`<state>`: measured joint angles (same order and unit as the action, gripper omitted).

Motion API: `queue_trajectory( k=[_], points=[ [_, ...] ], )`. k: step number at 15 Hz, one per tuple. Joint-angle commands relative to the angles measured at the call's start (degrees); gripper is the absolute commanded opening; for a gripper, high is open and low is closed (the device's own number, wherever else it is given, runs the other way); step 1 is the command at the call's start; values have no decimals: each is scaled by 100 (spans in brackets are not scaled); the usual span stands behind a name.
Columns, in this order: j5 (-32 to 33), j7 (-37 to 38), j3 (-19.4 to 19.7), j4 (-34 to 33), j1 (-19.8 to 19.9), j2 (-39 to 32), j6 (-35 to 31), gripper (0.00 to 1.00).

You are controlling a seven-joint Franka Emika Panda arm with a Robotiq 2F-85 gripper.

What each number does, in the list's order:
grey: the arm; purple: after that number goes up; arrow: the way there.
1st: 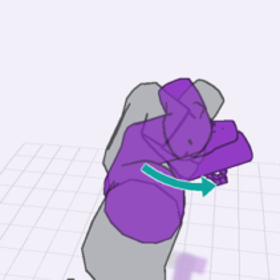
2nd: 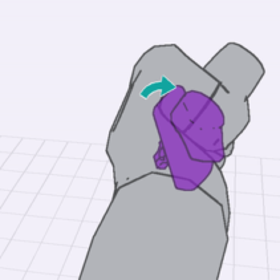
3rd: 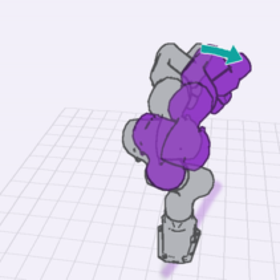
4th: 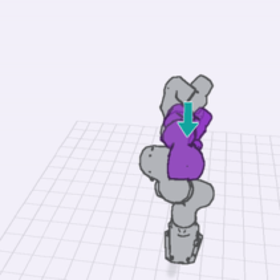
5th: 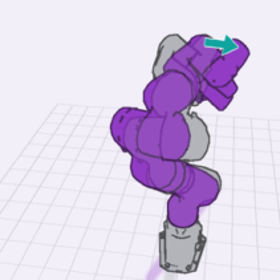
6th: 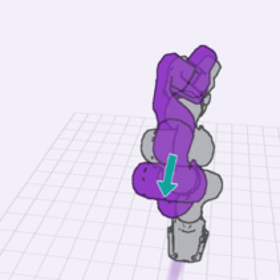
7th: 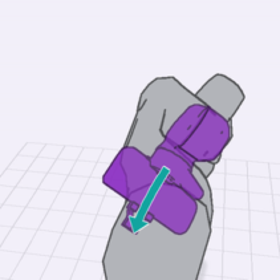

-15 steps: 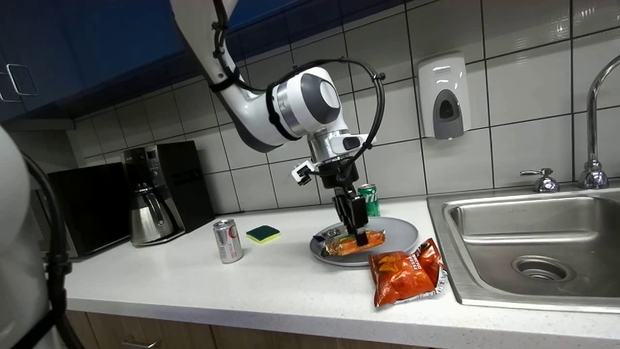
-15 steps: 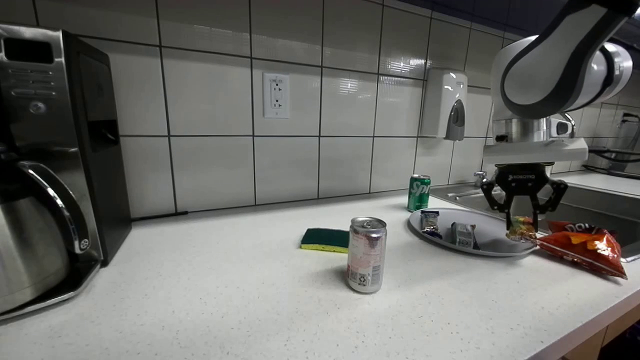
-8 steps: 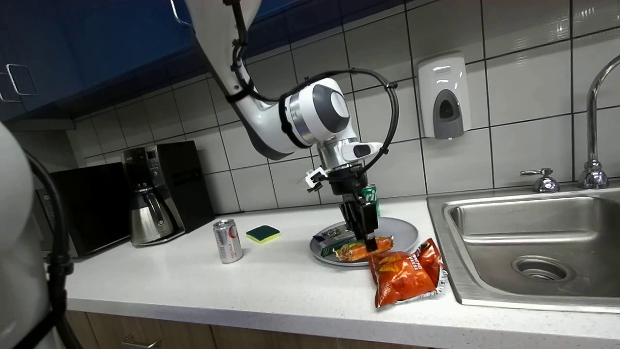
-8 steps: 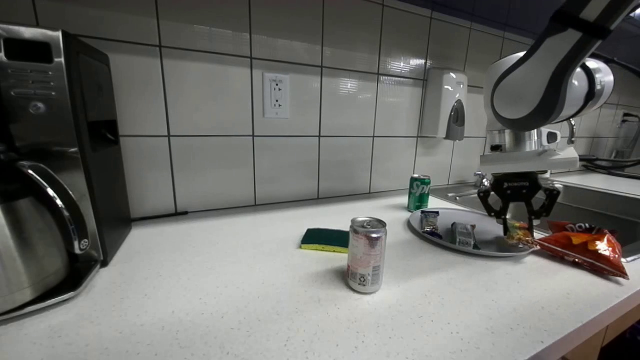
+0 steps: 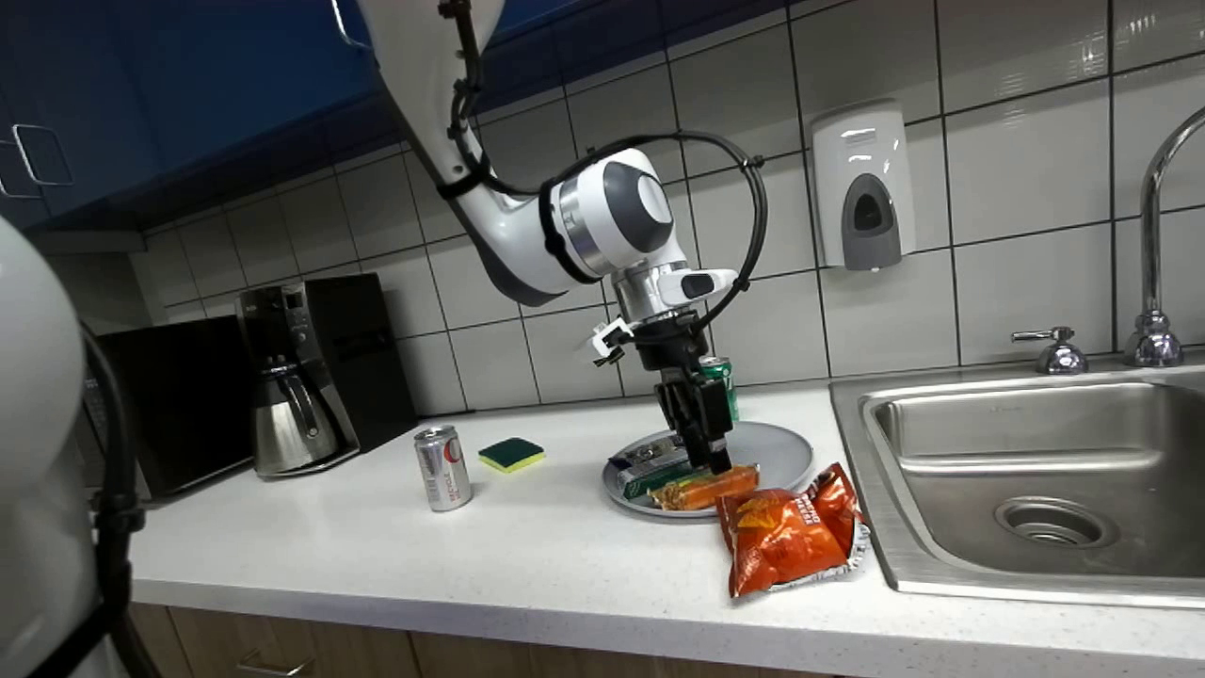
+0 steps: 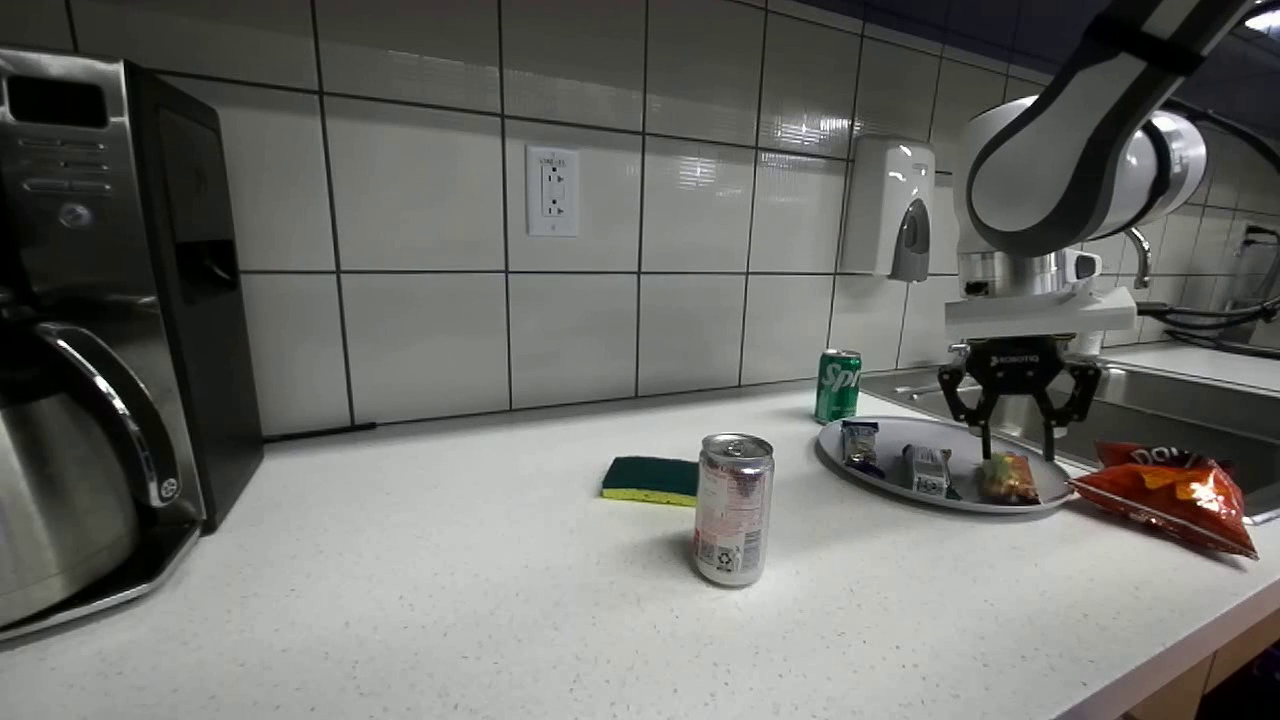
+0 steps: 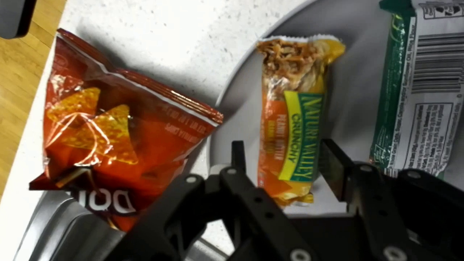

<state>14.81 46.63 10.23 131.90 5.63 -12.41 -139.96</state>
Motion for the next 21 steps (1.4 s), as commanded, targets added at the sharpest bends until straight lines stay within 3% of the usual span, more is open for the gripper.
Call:
queue_trajectory(
  k=[1, 2, 4, 12, 21],
  points=[
    [36, -37, 101, -100, -108, 28, 93, 87],
    [38, -32, 107, -104, -115, 35, 90, 95],
    [24, -25, 102, -103, -126, 66, 85, 100],
    [-207, -286, -72, 229, -207, 691, -7, 100],
    [-753, -930, -521, 810, -373, 1426, 35, 100]
  ],
)
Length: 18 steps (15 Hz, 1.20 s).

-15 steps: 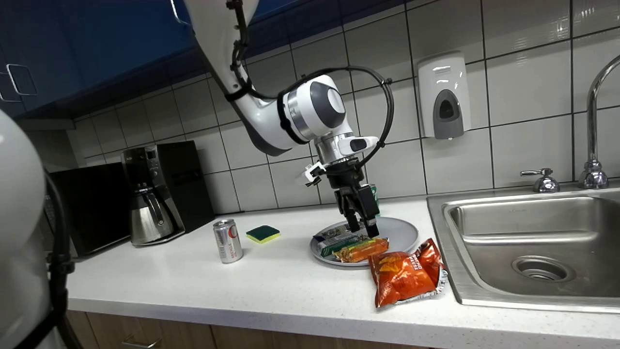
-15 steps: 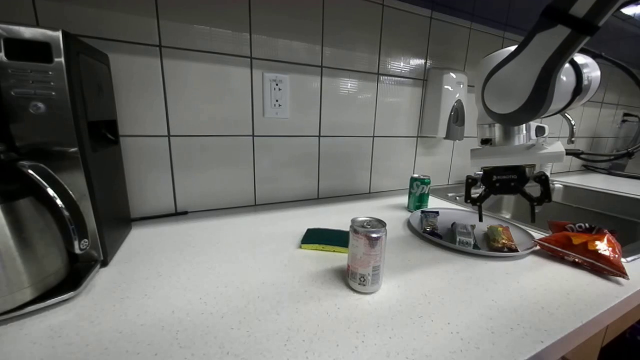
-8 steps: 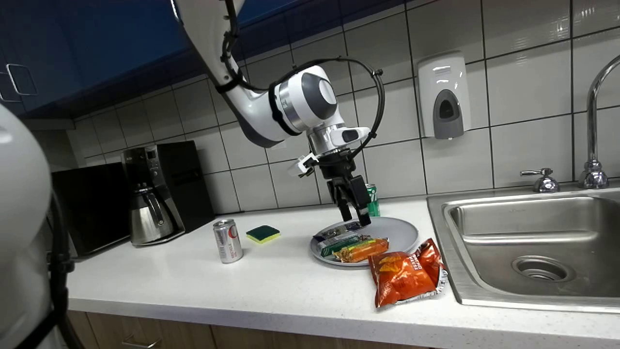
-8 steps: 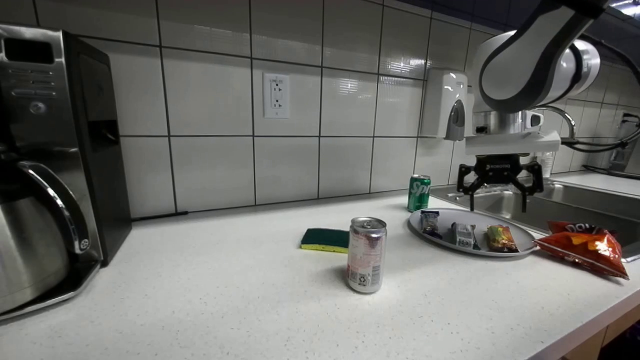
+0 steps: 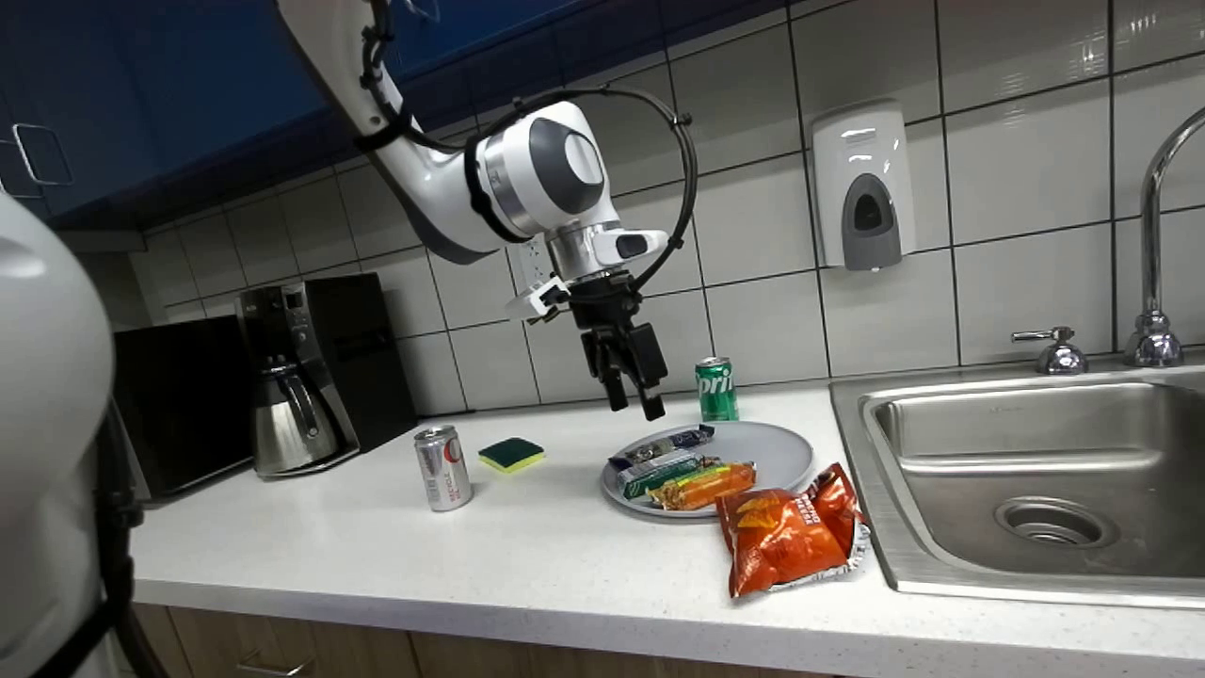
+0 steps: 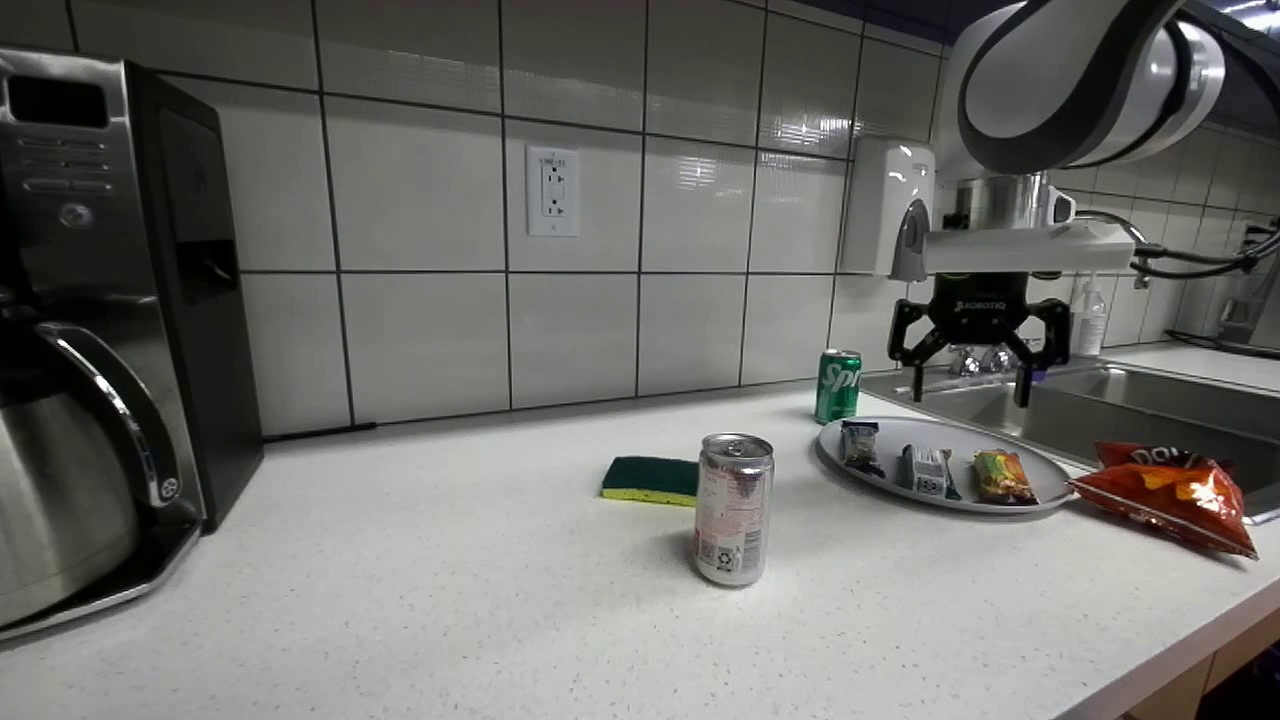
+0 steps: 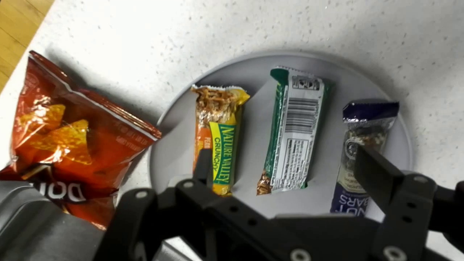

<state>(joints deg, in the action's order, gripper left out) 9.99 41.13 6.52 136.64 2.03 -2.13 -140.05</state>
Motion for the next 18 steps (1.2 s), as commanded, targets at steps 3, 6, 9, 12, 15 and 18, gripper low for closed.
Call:
queue_trajectory(
  k=[3, 6, 9, 12, 15, 18],
  points=[
    [-728, -886, -308, 555, -78, 625, 82, 100],
    [-1130, -1401, -436, 744, -139, 848, 154, 100],
    [-1349, -1727, -526, 899, -186, 1023, 209, 100],
    [-1529, -2036, -592, 1015, -240, 1181, 333, 100],
    [-1683, -2337, -616, 1088, -286, 1293, 491, 100],
    [-1941, -2724, -617, 1091, -334, 1391, 739, 100]
  ],
)
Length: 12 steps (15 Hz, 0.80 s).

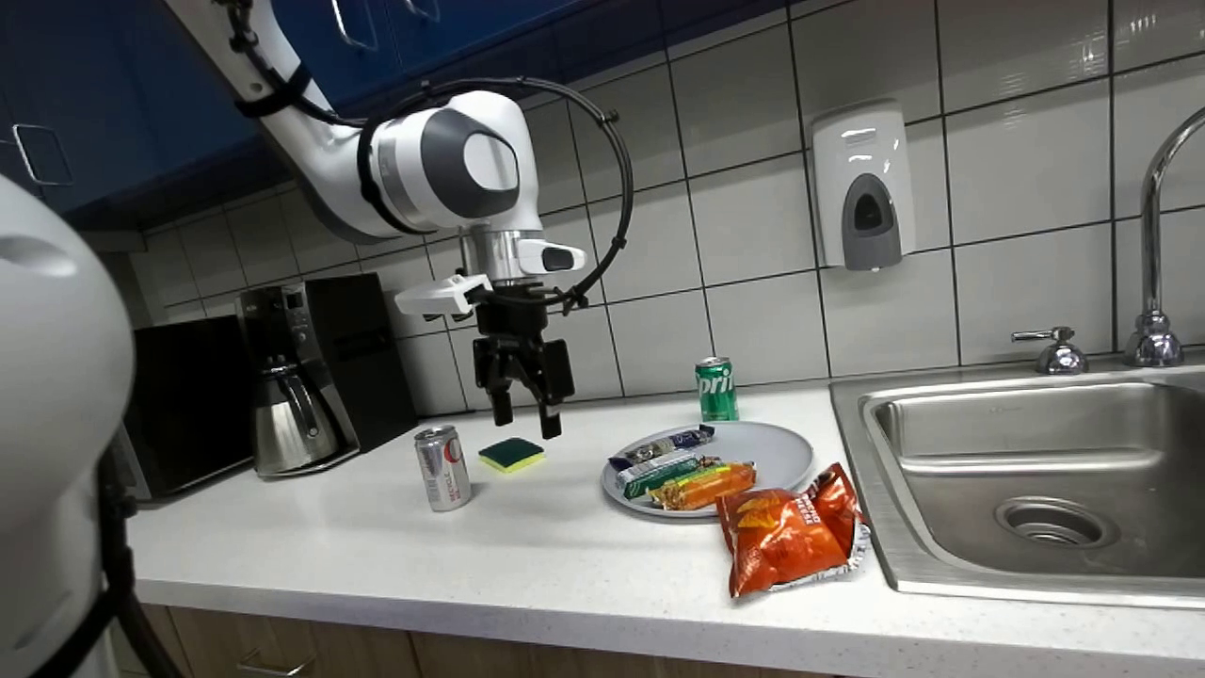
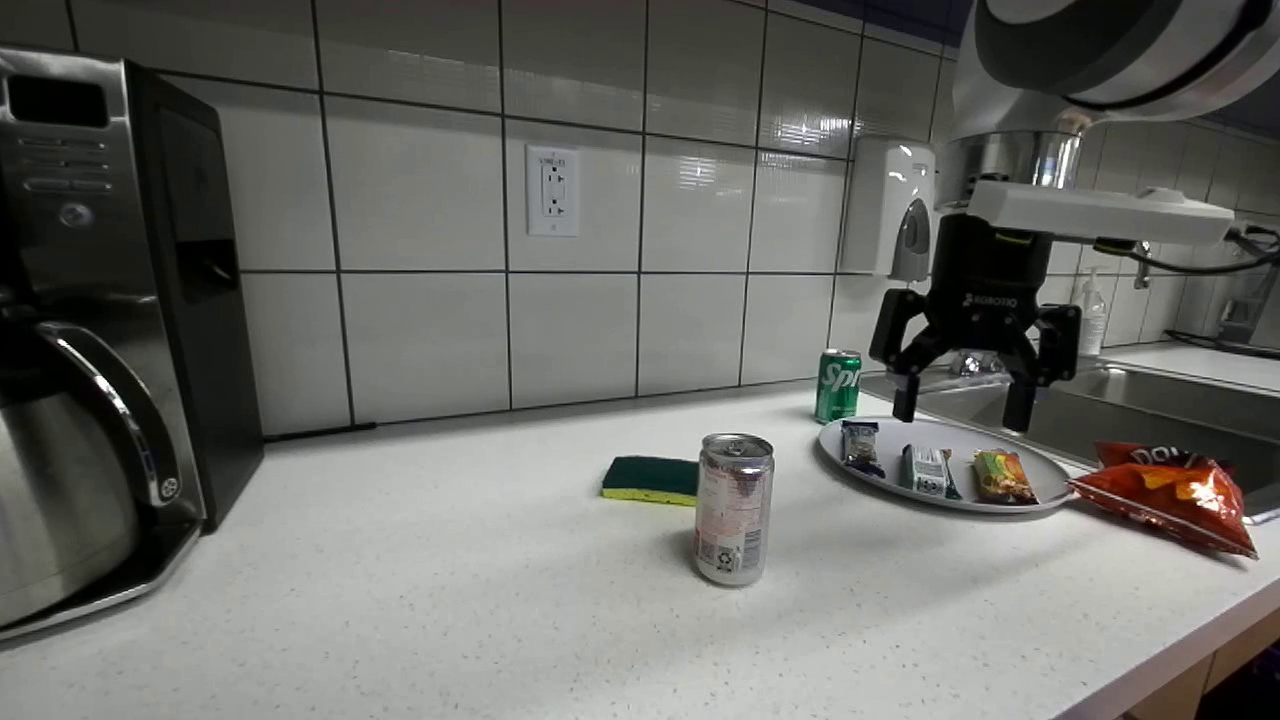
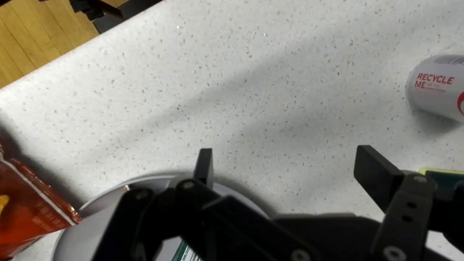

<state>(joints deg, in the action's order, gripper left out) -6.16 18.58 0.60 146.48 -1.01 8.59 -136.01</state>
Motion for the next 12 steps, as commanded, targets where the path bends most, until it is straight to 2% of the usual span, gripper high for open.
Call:
queue_trajectory(
  k=[1, 6, 7, 12],
  points=[
    [-435, -625, -15, 104, -51, 349, 428, 100],
    [-265, -781, -59, 97, -17, 361, 643, 100],
    [-306, -668, -60, 11, -2, 165, 471, 100],
    [-301, -684, -60, 22, -3, 165, 488, 100]
  ],
)
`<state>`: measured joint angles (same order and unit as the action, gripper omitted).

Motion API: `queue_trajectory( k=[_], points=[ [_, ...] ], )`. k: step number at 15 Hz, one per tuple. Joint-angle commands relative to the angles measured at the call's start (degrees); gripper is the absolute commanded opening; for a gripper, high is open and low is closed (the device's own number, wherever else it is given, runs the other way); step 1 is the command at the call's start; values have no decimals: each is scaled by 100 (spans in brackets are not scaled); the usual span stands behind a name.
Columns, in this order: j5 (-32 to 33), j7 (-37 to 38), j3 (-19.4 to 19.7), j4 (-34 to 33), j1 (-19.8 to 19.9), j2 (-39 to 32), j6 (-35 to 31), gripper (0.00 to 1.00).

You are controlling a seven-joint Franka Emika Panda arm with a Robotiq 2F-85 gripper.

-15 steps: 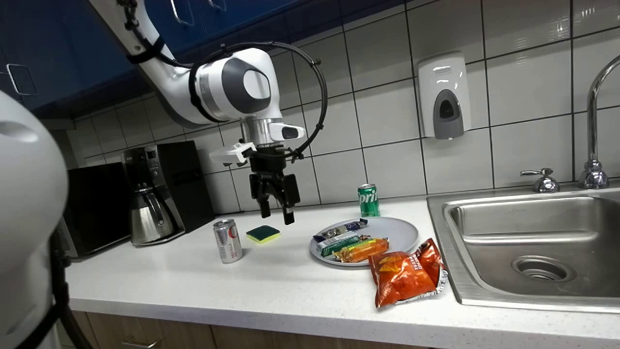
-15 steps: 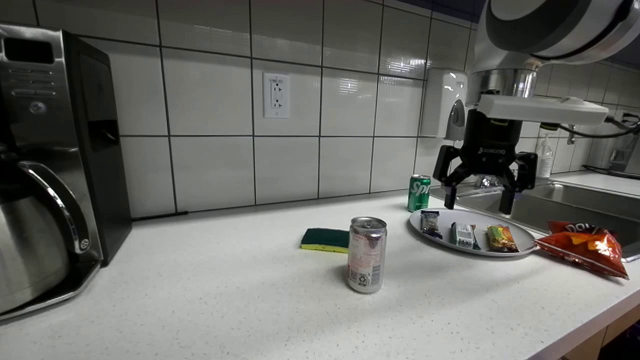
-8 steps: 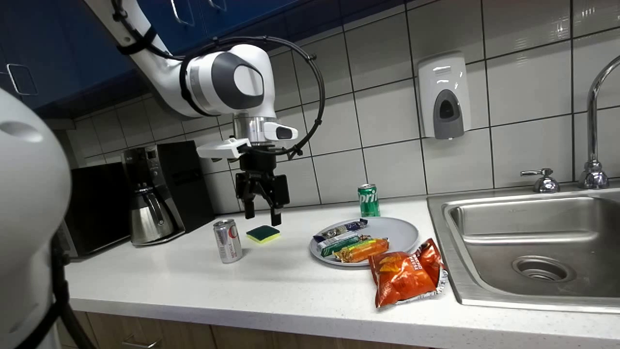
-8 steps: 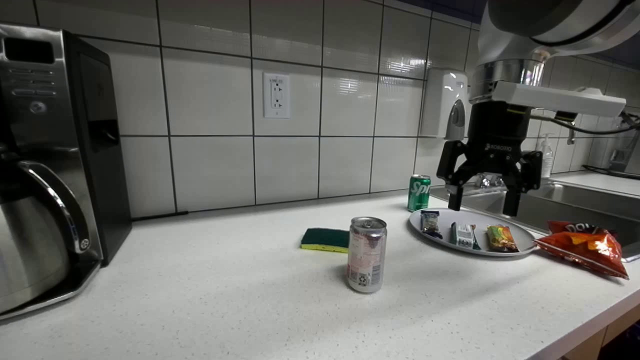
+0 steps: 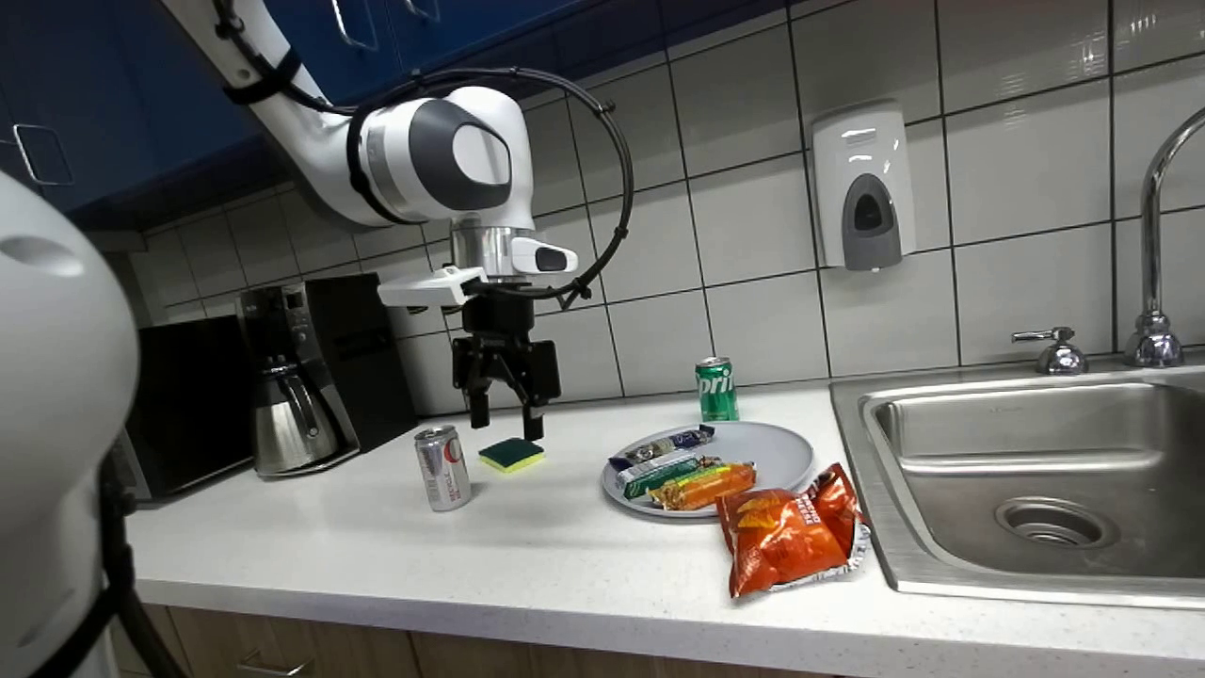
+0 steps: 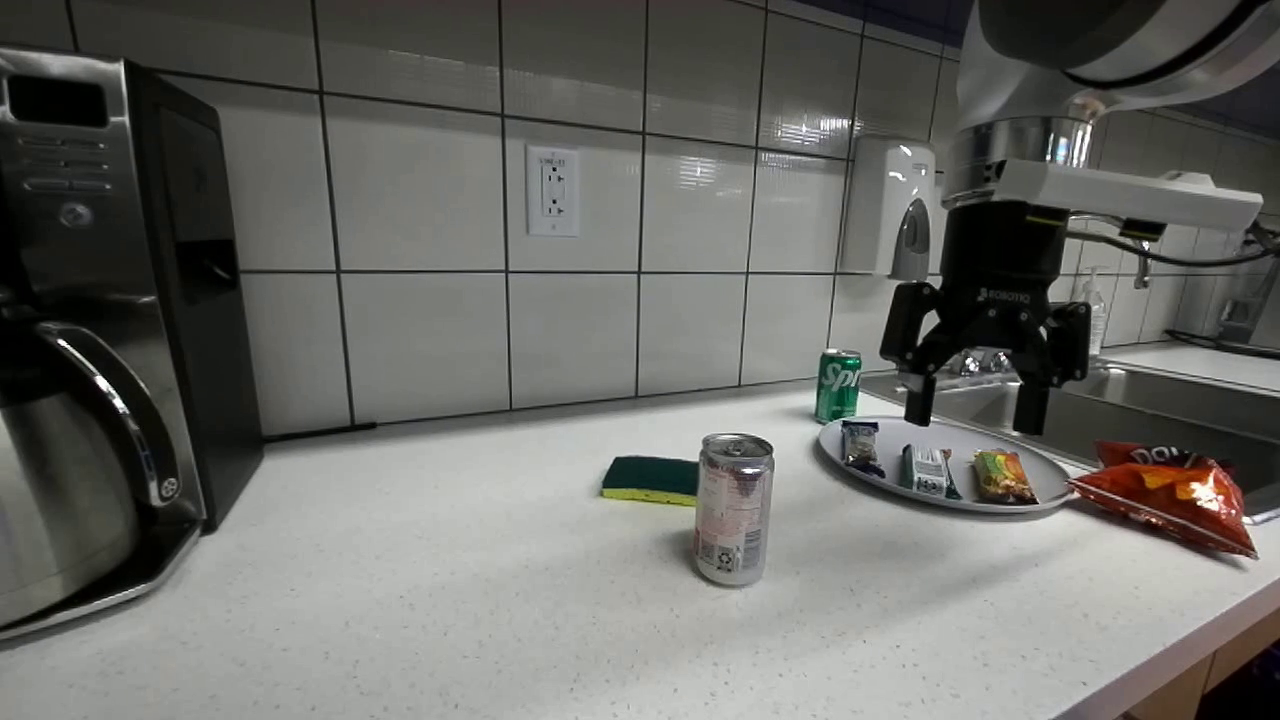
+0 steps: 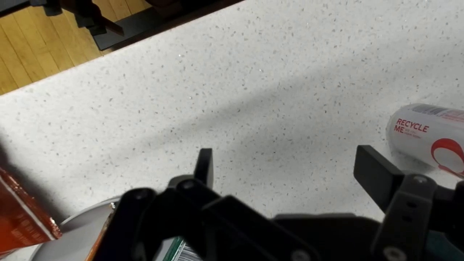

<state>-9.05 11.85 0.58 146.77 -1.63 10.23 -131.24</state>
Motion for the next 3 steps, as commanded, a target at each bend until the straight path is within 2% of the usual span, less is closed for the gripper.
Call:
queue_trajectory(
  k=[1, 3],
  points=[
    [-12, -12, -58, -5, 59, 1, 11, 100],
    [-12, -14, -58, -5, 59, 1, 12, 100]
  ],
)
